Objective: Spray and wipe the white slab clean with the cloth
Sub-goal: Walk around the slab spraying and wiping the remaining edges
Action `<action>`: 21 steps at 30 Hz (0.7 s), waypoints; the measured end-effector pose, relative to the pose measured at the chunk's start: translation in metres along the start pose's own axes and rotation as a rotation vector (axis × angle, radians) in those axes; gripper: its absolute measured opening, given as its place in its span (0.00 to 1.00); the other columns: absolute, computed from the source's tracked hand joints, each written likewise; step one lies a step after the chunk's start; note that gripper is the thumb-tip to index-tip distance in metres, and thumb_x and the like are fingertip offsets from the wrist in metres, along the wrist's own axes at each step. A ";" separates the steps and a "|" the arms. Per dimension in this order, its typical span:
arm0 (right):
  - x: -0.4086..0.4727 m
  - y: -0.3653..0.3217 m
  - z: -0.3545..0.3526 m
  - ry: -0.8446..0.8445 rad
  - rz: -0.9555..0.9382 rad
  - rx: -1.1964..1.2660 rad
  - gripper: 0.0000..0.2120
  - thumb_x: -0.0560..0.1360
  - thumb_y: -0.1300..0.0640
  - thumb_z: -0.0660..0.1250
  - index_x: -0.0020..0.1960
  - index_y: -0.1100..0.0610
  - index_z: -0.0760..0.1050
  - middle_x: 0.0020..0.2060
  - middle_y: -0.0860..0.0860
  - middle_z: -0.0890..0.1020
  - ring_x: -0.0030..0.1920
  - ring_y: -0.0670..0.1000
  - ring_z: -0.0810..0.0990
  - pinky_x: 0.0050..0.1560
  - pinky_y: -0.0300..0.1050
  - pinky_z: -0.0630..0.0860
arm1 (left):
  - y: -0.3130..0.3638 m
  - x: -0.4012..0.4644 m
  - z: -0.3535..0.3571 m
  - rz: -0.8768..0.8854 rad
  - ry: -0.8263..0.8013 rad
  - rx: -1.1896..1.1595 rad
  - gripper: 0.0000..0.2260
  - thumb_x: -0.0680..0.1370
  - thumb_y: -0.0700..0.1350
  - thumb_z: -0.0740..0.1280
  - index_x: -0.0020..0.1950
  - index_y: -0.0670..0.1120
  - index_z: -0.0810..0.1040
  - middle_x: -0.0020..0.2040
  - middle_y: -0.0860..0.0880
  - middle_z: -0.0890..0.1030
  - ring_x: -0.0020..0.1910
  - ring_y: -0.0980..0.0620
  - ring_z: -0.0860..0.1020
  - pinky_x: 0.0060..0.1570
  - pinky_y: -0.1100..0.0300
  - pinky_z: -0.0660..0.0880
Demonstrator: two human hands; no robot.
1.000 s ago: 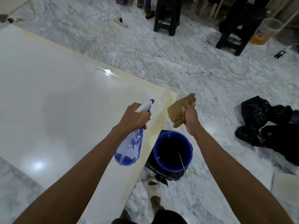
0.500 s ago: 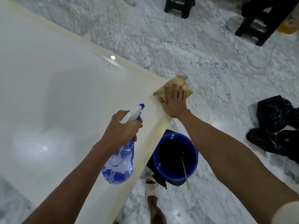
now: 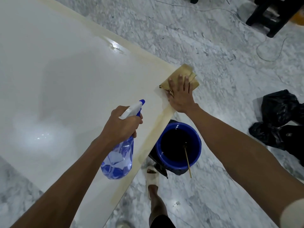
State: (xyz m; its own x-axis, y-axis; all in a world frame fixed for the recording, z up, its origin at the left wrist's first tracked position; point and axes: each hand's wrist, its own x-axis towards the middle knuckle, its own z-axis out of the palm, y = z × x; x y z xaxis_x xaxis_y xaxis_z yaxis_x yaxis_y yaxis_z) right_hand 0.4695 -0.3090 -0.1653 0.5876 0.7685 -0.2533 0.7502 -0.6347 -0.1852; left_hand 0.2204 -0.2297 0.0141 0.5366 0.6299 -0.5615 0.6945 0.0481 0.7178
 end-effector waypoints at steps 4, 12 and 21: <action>-0.018 -0.012 0.006 -0.024 0.024 0.046 0.32 0.82 0.38 0.47 0.81 0.48 0.44 0.80 0.61 0.41 0.79 0.65 0.37 0.77 0.64 0.38 | -0.007 -0.011 -0.005 0.008 0.012 -0.008 0.13 0.67 0.44 0.62 0.44 0.40 0.82 0.42 0.39 0.86 0.23 0.51 0.79 0.37 0.51 0.80; -0.074 -0.053 0.029 -0.010 0.013 0.117 0.32 0.82 0.38 0.50 0.81 0.49 0.45 0.80 0.61 0.41 0.78 0.65 0.36 0.76 0.65 0.37 | -0.029 -0.053 -0.013 0.019 0.010 -0.021 0.13 0.65 0.44 0.62 0.43 0.40 0.82 0.44 0.39 0.86 0.22 0.52 0.78 0.36 0.52 0.80; -0.142 -0.111 0.058 -0.026 0.034 0.116 0.32 0.82 0.38 0.47 0.81 0.48 0.42 0.79 0.60 0.38 0.78 0.65 0.34 0.76 0.63 0.35 | -0.081 -0.110 -0.038 0.056 -0.004 -0.025 0.13 0.65 0.44 0.62 0.44 0.41 0.81 0.42 0.42 0.86 0.21 0.54 0.77 0.36 0.53 0.80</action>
State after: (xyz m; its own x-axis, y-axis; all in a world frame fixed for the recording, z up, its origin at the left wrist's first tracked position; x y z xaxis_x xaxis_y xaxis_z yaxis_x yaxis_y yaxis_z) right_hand 0.2847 -0.3524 -0.1632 0.6030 0.7449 -0.2854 0.6891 -0.6666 -0.2842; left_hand 0.0873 -0.2736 0.0332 0.5764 0.6290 -0.5217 0.6511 0.0323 0.7583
